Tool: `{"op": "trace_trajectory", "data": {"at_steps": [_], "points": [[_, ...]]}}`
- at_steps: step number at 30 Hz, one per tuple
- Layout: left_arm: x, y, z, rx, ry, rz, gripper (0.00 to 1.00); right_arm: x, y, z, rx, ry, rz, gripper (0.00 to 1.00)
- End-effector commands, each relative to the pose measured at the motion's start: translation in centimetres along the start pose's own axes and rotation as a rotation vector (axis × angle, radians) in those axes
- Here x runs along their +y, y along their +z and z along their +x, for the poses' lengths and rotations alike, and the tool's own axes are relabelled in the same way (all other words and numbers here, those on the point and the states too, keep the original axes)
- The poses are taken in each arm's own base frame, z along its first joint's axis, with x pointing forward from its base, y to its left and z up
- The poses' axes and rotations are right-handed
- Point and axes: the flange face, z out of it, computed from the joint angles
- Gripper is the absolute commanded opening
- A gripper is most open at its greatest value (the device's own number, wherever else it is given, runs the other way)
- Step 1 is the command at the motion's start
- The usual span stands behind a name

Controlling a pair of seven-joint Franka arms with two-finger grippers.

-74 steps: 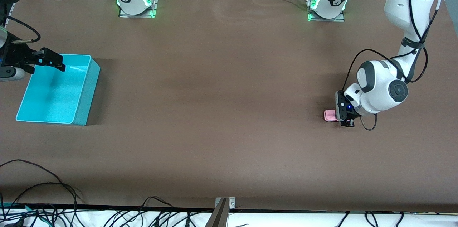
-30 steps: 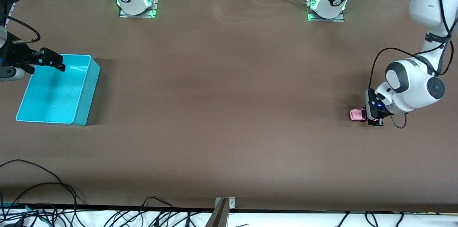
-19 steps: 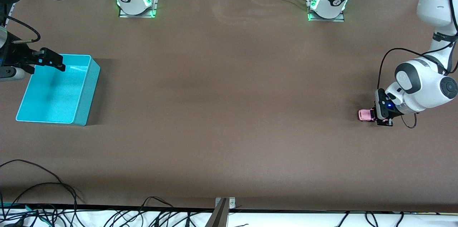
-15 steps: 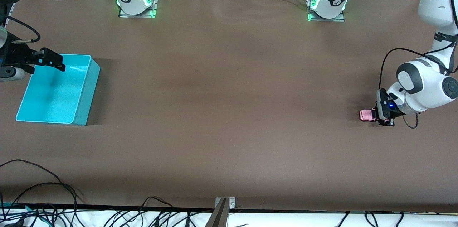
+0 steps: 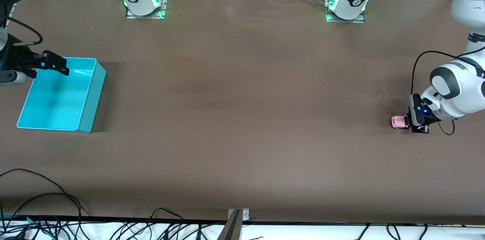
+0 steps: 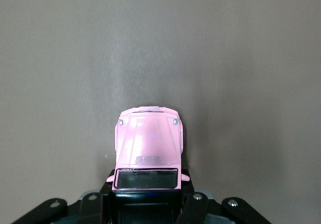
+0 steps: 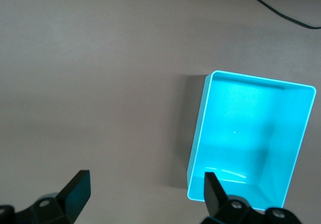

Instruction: Wind and store pink jeep toy

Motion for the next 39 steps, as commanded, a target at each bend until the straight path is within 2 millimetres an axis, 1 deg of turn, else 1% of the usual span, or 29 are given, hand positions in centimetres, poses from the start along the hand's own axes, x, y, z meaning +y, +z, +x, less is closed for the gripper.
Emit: {"op": "trace_trajectory", "data": {"at_steps": [1, 7, 11, 31, 32, 33, 35, 36, 37, 38, 39], "points": [[1.2, 3.5, -2.5, -0.008, 0.012, -0.046, 0.00, 0.1, -0.6, 0.3, 0.007, 0.005, -0.016, 1.00], [1.3, 3.5, -2.6, -0.009, 0.026, -0.051, 0.00, 0.1, -0.6, 0.3, 0.007, 0.005, -0.016, 1.00], [1.1, 2.9, -3.4, -0.016, 0.022, -0.038, 0.00, 0.1, -0.6, 0.3, 0.008, 0.005, -0.016, 1.00], [1.1, 2.7, -4.0, -0.017, 0.031, -0.034, 0.00, 0.0, -0.6, 0.3, 0.006, 0.004, -0.016, 1.00], [1.1, 2.7, -4.0, -0.017, 0.029, -0.033, 0.03, 0.0, -0.6, 0.3, 0.006, 0.004, -0.016, 1.00], [1.1, 2.7, -4.0, -0.017, 0.029, -0.033, 0.08, 0.1, -0.6, 0.3, 0.006, 0.005, -0.016, 1.00], [1.0, 2.6, -4.0, -0.018, 0.031, -0.032, 0.23, 0.1, -0.6, 0.3, 0.003, 0.006, -0.013, 1.00], [1.0, 2.6, -4.0, -0.018, 0.032, -0.032, 0.38, -0.1, -0.6, 0.3, 0.002, 0.003, -0.012, 1.00], [1.0, 2.6, -4.0, -0.017, 0.028, -0.031, 0.61, -0.1, -0.6, 0.3, 0.001, 0.004, -0.011, 1.00], [1.0, 2.6, -4.0, -0.017, 0.029, -0.029, 0.87, -0.1, -0.6, 0.3, 0.001, 0.004, -0.011, 1.00], [0.8, 2.4, -4.0, -0.019, 0.028, -0.025, 1.00, 0.0, -0.6, 0.3, -0.001, 0.004, -0.011, 1.00]]}}
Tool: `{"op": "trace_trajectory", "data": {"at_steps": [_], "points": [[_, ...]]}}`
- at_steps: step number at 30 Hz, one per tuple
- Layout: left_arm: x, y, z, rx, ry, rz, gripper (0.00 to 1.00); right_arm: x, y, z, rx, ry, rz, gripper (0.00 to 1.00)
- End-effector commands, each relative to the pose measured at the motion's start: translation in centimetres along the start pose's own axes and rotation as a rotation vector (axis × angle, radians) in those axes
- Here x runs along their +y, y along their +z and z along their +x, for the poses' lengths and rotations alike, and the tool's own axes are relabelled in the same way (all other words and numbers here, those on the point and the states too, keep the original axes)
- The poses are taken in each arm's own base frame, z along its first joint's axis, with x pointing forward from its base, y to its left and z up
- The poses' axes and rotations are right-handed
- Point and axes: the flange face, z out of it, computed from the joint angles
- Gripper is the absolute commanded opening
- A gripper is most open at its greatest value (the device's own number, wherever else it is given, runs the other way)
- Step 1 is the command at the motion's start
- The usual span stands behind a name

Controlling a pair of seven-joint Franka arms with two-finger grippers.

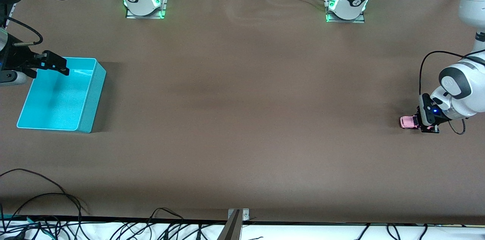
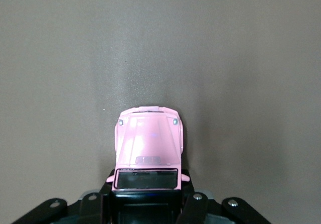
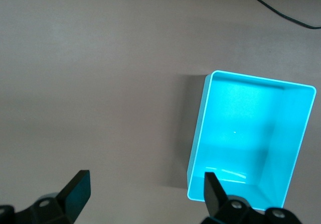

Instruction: Wind and store pink jeep toy

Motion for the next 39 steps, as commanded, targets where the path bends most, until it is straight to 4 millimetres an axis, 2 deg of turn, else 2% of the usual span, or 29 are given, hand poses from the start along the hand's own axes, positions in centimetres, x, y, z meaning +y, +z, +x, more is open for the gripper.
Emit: {"op": "trace_trajectory", "data": {"at_steps": [1, 5, 13, 23, 30, 33, 39], "points": [[0.3, 2.5, -0.9, -0.012, 0.039, -0.033, 1.00, 0.0, -0.6, 0.3, -0.001, 0.006, -0.012, 1.00], [0.0, 1.8, -0.6, -0.009, 0.043, -0.035, 1.00, 0.1, -0.6, 0.2, -0.001, 0.007, -0.011, 1.00], [-1.2, -1.0, -0.6, 0.011, 0.036, -0.062, 1.00, -0.1, -0.7, 0.2, 0.000, 0.004, -0.010, 1.00], [-2.0, -7.2, -0.7, 0.007, -0.054, -0.058, 1.00, -0.2, -0.7, 0.2, 0.000, 0.003, -0.007, 1.00], [-3.6, -12.9, 0.0, 0.017, -0.191, -0.085, 1.00, -0.3, -0.9, 0.2, 0.004, 0.000, -0.011, 1.00], [-4.8, -14.9, 1.0, 0.021, -0.237, -0.100, 1.00, -0.5, -0.9, 0.2, 0.004, -0.003, -0.012, 1.00], [-6.1, -17.8, 2.4, 0.019, -0.326, -0.115, 1.00, -0.3, -0.9, 0.2, 0.004, -0.002, -0.012, 1.00]]}}
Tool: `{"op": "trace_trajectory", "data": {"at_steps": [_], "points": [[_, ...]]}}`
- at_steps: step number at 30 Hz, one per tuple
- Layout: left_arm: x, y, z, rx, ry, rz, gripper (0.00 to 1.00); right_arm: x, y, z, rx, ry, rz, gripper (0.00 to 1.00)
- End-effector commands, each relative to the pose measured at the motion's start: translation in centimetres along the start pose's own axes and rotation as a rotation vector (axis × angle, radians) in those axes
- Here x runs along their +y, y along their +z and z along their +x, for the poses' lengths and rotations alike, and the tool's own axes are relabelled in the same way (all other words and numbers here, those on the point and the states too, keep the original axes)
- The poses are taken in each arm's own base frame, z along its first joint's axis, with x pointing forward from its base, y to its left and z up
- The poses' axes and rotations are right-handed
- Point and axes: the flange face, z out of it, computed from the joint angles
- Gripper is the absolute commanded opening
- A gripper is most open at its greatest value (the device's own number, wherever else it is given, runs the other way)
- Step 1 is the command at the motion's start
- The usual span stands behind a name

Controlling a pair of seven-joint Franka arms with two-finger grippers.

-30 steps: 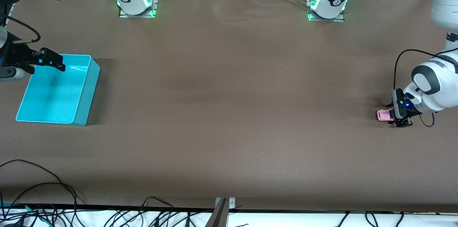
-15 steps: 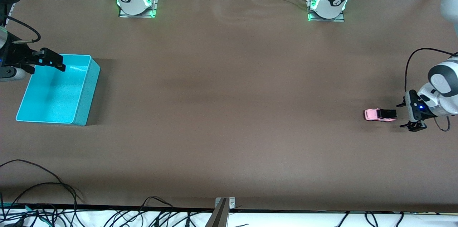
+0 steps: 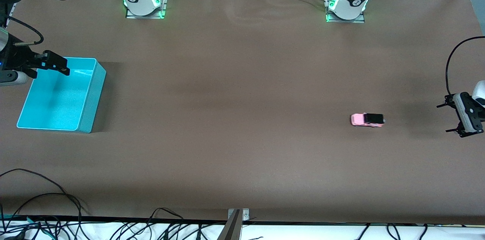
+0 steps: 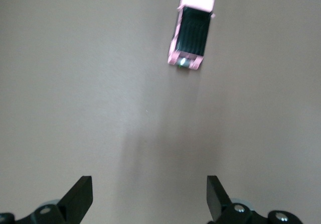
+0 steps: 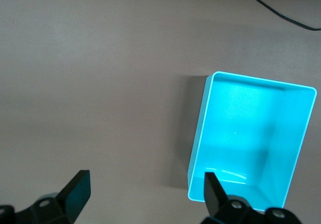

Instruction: Wind and store pink jeep toy

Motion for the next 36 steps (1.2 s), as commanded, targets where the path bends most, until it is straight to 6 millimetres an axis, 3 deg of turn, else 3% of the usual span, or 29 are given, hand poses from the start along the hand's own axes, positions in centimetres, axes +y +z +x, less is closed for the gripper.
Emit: {"op": "trace_trajectory", "data": {"at_steps": [1, 8, 19, 23, 31, 36], "points": [[-0.8, -2.6, 1.7, -0.022, -0.091, -0.023, 1.00, -0.1, -0.8, 0.1, 0.001, 0.001, -0.012, 1.00], [-1.6, -5.9, 5.7, -0.027, -0.155, -0.022, 1.00, 0.1, -0.6, 0.2, -0.001, 0.004, -0.014, 1.00], [-1.0, -10.0, 14.3, -0.091, -0.269, -0.043, 1.00, -0.1, -0.4, 0.2, -0.004, 0.005, -0.015, 1.00], [0.4, -12.9, 18.0, -0.130, -0.335, 0.003, 1.00, -0.1, -0.2, 0.3, -0.008, 0.056, -0.010, 1.00], [2.9, -14.3, 23.2, -0.155, -0.457, 0.009, 1.00, -0.4, 0.8, 0.7, -0.025, 0.070, -0.001, 1.00], [4.8, -14.8, 24.9, -0.159, -0.548, 0.013, 1.00, -0.5, 0.8, 0.8, -0.025, 0.067, -0.001, 1.00]]}}
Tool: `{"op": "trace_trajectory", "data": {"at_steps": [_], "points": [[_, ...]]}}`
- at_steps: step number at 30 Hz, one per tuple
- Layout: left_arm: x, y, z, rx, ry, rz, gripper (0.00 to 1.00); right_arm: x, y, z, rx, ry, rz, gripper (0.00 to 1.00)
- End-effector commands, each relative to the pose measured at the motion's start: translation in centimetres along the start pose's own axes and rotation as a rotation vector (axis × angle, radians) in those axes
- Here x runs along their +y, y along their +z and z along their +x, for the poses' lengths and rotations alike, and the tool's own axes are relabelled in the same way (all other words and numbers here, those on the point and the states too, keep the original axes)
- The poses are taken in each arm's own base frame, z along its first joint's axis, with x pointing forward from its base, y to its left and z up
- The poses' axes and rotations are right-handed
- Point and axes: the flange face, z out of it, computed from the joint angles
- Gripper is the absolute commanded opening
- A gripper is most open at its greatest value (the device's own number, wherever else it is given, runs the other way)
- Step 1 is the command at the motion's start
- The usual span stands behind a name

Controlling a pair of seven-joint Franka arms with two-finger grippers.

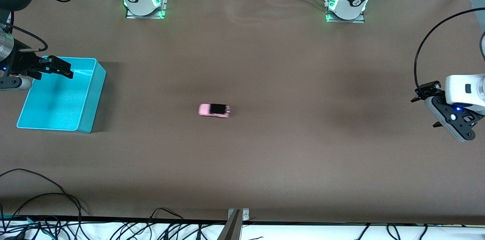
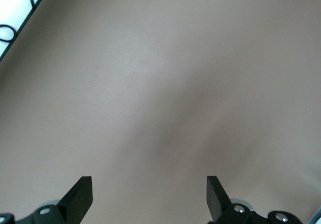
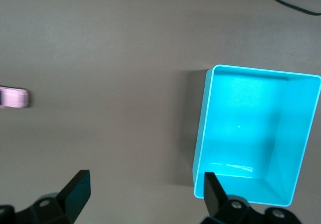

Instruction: Wind and store pink jeep toy

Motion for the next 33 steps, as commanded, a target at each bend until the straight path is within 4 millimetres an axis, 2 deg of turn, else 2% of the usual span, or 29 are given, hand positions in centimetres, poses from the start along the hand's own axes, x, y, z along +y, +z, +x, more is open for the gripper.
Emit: {"op": "trace_trajectory", "data": {"at_steps": [1, 7, 12, 18, 26, 29, 33], "points": [[3.1, -0.8, 0.0, -0.033, -0.088, 0.011, 1.00, -0.4, -0.6, 0.1, 0.002, 0.012, -0.003, 1.00], [6.0, -1.9, 0.7, -0.027, -0.212, 0.022, 1.00, -0.4, -0.6, 0.1, 0.002, 0.012, -0.003, 1.00], [8.3, -3.2, 0.8, -0.021, -0.371, 0.042, 1.00, -0.6, 0.3, 0.1, -0.007, 0.009, -0.002, 1.00], [10.1, -5.0, -0.4, 0.000, -0.532, 0.053, 1.00, -2.1, 2.3, -0.1, 0.006, -0.013, -0.002, 1.00], [12.2, -6.7, -2.0, 0.020, -0.578, 0.061, 1.00, -2.7, 3.7, -0.3, -0.004, -0.005, -0.001, 1.00], [13.0, -7.1, -2.7, 0.029, -0.638, 0.059, 1.00, -2.7, 5.4, -0.4, -0.010, -0.005, 0.001, 1.00], [12.8, -7.4, -3.3, 0.033, -0.652, 0.051, 1.00, -2.6, 9.2, -0.8, -0.018, 0.045, -0.001, 1.00]]}}
